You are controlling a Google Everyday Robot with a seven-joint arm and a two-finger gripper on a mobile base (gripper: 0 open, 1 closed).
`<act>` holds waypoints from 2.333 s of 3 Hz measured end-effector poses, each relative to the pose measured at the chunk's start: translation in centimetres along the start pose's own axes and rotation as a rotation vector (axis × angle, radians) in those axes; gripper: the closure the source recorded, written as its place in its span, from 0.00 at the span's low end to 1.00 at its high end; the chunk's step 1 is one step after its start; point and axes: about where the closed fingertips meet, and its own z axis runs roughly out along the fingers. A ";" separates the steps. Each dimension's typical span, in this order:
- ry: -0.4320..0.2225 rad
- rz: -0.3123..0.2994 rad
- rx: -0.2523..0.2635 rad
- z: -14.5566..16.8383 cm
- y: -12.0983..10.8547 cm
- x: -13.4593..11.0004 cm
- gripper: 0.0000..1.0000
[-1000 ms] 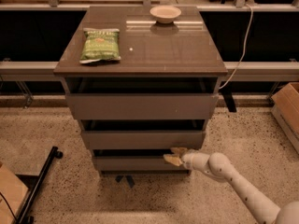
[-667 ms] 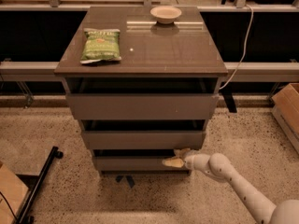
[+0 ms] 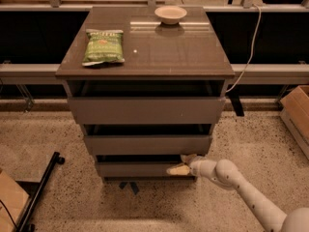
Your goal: Open bottom drawer
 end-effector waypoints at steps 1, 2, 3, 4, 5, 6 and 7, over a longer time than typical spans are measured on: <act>0.000 0.000 0.000 0.0 0.0 0.0 0.00; 0.000 0.000 0.000 0.0 0.1 0.0 0.15; 0.000 0.000 0.000 0.0 0.1 0.0 0.38; 0.000 0.000 0.000 -0.1 0.1 0.1 0.61; 0.034 0.037 0.004 3.0 -1.0 2.5 0.61; 0.114 0.125 -0.021 9.0 -1.2 8.0 0.38; 0.114 0.125 -0.021 8.5 -1.0 7.0 0.07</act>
Offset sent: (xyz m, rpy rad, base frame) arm 0.0575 0.0386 -0.1360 -0.0169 0.1602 -0.0602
